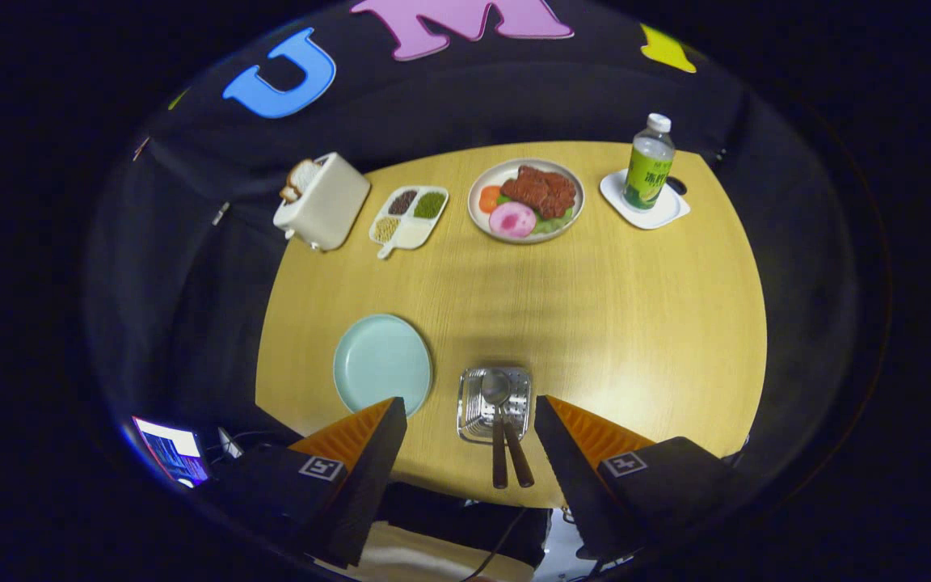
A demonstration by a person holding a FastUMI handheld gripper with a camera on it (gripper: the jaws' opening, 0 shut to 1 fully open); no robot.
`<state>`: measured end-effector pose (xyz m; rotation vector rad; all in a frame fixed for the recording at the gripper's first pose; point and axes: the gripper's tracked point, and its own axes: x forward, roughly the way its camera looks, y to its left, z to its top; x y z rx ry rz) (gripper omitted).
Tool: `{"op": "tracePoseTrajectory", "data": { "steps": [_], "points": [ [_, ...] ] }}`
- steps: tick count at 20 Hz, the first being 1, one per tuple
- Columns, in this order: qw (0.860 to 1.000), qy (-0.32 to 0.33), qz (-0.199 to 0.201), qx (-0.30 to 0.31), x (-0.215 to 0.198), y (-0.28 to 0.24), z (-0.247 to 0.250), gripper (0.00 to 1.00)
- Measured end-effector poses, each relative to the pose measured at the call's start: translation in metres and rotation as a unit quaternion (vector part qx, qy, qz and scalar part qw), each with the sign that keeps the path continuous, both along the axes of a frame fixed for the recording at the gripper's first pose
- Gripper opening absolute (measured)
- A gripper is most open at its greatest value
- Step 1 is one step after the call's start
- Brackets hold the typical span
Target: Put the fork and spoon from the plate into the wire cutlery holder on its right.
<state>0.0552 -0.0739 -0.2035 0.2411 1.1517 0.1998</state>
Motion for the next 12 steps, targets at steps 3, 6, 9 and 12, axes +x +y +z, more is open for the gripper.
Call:
{"op": "tracePoseTrajectory", "data": {
  "steps": [3, 6, 9, 12],
  "points": [
    [0.996, -0.084, -0.040, 0.000, 0.017, -0.011, 0.046, 0.99],
    [0.983, -0.171, -0.063, -0.014, 0.028, -0.020, 0.095, 0.99],
    [0.958, -0.273, -0.074, -0.039, 0.037, -0.027, 0.156, 0.99],
    [0.921, -0.376, -0.089, -0.051, 0.039, -0.028, 0.223, 0.99]
  ]
}}
